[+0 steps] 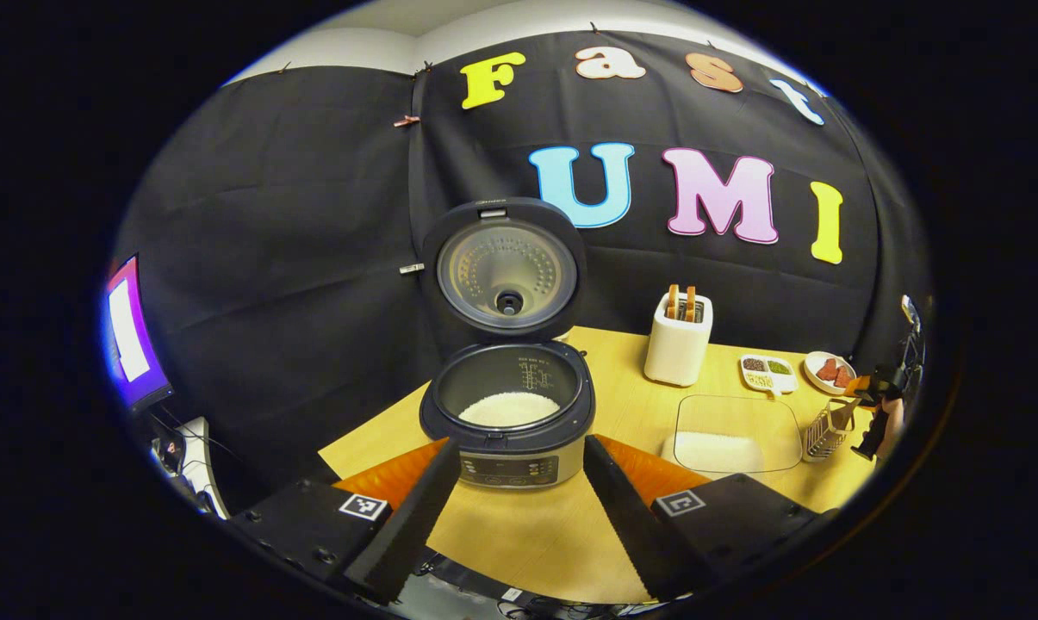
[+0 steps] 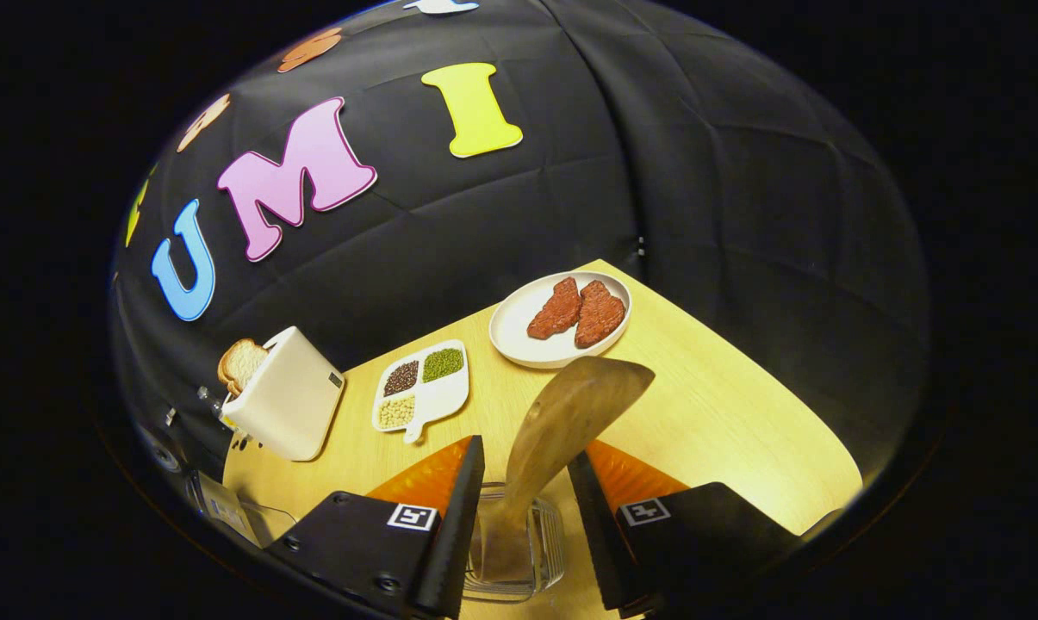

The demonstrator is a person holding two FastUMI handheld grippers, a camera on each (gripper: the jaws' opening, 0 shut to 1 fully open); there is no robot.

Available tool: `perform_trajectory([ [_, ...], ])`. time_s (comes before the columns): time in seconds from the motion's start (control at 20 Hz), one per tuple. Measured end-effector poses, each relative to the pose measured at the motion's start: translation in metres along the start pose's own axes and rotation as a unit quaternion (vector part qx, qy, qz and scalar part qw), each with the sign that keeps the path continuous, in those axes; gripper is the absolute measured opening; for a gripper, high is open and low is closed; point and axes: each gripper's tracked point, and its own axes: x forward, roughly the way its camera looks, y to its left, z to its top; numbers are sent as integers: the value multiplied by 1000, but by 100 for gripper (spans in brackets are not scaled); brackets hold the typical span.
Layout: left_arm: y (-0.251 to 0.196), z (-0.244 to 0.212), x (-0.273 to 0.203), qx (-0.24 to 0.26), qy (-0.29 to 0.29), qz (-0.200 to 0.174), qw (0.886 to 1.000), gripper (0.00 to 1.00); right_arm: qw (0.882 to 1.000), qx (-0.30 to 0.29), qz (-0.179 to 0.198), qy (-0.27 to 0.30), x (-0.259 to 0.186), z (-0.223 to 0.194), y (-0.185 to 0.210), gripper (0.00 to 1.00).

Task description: Close the left gripper, press the button to open the rice cooker; take a wooden spoon from the chopstick holder with the right hand, scoop a spoonful of rice and pour it into the rice cooker, then put the wooden spoon back into the chopstick holder.

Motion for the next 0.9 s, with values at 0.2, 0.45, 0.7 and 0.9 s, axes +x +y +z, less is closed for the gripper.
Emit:
perform_trajectory([
  [0.2, 3, -20, 1, -16, 24, -11, 1000, 97, 1000, 14, -12, 0, -6, 3, 4, 14],
  [0.45, 17, -14, 3, -53, 8, -20, 998, 97, 998, -18, -21, -47, -27, 32, 20, 14],
  [0.7, 43, 5, 8, -61, -24, -37, 997, 98, 990, -57, -10, -128, -75, 94, 64, 14],
  [0.9, 49, 7, 21, -51, -31, -74, 995, 98, 987, -54, 41, -146, -115, 97, 118, 14],
])
